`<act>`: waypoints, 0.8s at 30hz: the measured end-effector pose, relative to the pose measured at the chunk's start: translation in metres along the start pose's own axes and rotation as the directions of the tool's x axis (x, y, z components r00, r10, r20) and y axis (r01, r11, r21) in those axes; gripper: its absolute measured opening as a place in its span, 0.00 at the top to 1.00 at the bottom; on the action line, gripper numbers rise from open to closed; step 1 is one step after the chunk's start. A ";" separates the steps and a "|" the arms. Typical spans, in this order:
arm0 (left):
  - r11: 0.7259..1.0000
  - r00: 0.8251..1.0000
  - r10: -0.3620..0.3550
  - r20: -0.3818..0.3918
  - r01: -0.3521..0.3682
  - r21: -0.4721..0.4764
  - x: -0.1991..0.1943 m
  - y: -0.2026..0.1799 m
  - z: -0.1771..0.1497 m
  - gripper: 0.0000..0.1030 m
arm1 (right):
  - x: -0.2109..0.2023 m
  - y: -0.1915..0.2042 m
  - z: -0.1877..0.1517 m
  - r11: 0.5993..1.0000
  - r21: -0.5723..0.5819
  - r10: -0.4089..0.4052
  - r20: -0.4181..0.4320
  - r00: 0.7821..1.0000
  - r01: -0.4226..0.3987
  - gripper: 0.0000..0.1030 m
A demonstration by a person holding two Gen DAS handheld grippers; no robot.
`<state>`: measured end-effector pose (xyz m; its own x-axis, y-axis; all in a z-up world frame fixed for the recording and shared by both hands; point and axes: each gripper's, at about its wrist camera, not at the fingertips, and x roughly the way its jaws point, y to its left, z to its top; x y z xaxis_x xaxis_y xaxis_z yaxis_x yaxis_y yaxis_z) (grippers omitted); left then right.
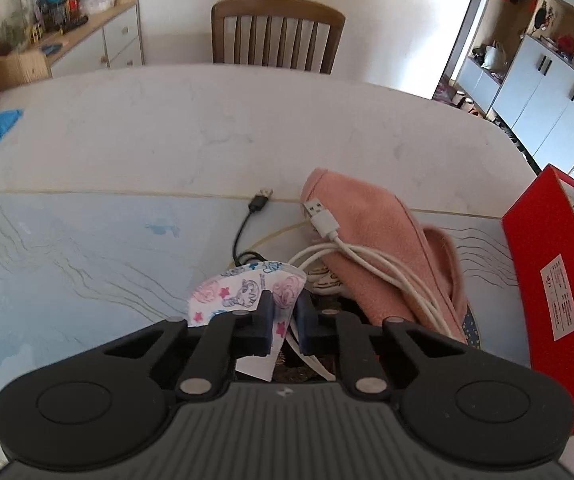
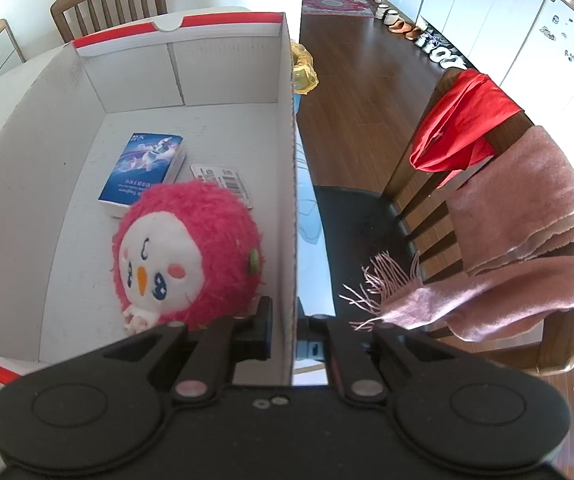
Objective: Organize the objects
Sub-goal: 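Grasp the printed face mask with the left gripper and lift it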
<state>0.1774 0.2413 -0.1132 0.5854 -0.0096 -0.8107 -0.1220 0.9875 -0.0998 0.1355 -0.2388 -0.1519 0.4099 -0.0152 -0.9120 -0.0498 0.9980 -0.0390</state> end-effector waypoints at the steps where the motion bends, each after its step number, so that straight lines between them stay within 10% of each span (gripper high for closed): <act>1: 1.000 1.000 0.002 0.004 -0.002 0.001 -0.002 0.001 0.000 0.92 | 0.000 0.000 0.000 1.000 0.001 0.000 0.001 1.000 0.000 0.93; 24: 0.979 0.978 -0.196 -0.075 0.192 -0.065 -0.039 0.005 -0.033 0.94 | 0.002 0.000 0.000 1.000 -0.005 0.018 0.011 1.000 -0.018 0.92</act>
<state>0.1273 0.2419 -0.1009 0.5360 -0.2152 -0.8163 -0.0589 0.9551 -0.2904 0.1361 -0.2388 -0.1540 0.4185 0.0033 -0.9082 -0.0616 0.9978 -0.0248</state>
